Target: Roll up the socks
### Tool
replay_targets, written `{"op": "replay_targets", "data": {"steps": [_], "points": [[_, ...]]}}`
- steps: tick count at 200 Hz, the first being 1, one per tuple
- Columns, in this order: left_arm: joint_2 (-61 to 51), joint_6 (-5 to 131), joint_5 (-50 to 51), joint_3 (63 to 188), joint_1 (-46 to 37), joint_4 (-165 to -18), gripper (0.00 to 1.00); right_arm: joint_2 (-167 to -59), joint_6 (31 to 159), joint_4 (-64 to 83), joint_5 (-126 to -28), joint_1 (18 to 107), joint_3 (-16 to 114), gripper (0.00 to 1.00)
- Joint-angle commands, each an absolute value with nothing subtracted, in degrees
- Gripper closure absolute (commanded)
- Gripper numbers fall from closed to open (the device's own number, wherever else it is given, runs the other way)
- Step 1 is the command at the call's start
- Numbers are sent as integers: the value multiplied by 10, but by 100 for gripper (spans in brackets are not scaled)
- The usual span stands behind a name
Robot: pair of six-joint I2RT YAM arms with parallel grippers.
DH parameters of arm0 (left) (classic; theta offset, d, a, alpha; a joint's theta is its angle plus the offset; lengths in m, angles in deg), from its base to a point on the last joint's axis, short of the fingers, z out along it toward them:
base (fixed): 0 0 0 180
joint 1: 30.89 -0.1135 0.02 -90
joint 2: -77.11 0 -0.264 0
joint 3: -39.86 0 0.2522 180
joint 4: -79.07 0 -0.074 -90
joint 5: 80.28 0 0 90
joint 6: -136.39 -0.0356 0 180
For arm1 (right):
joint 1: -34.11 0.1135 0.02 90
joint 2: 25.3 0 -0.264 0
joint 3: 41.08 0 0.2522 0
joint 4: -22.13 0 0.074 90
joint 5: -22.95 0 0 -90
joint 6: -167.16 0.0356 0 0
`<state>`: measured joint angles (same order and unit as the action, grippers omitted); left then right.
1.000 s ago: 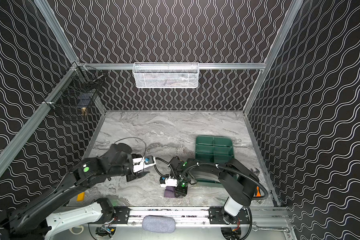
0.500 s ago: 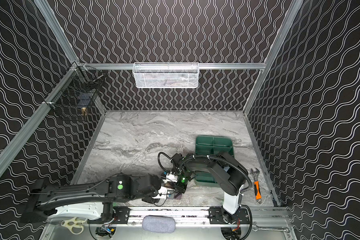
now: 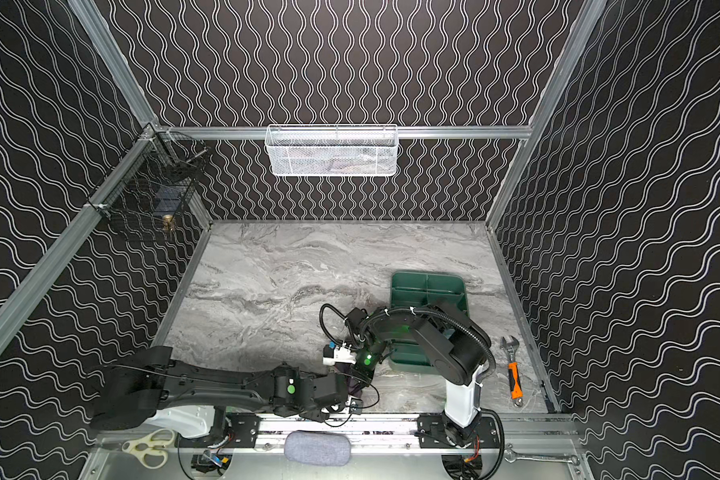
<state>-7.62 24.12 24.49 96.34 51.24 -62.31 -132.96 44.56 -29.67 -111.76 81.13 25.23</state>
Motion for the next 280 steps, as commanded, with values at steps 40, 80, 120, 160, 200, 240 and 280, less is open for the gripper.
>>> {"op": "replay_targets", "data": {"steps": [40, 80, 120, 160, 200, 240, 280], "points": [[-132, 234, 230, 974, 488, -654, 73, -1344, 427, -235, -816, 810, 233, 100], [-137, 237, 205, 983, 467, -633, 100, -1304, 430, -222, -816, 810, 219, 95], [-178, 264, 107, 1031, 424, -556, 100, -1251, 436, -197, -780, 810, 212, 64], [-210, 284, 26, 1085, 377, -509, 100, -1135, 445, -139, -737, 805, 204, 48], [-239, 299, -34, 1129, 334, -474, 100, -980, 468, -42, -674, 772, 187, 38], [-286, 302, -96, 1163, 287, -446, 100, -854, 501, -8, -558, 747, 175, 36], [-320, 303, -115, 1179, 249, -443, 99, -702, 505, -58, -549, 748, 141, 38]]}}
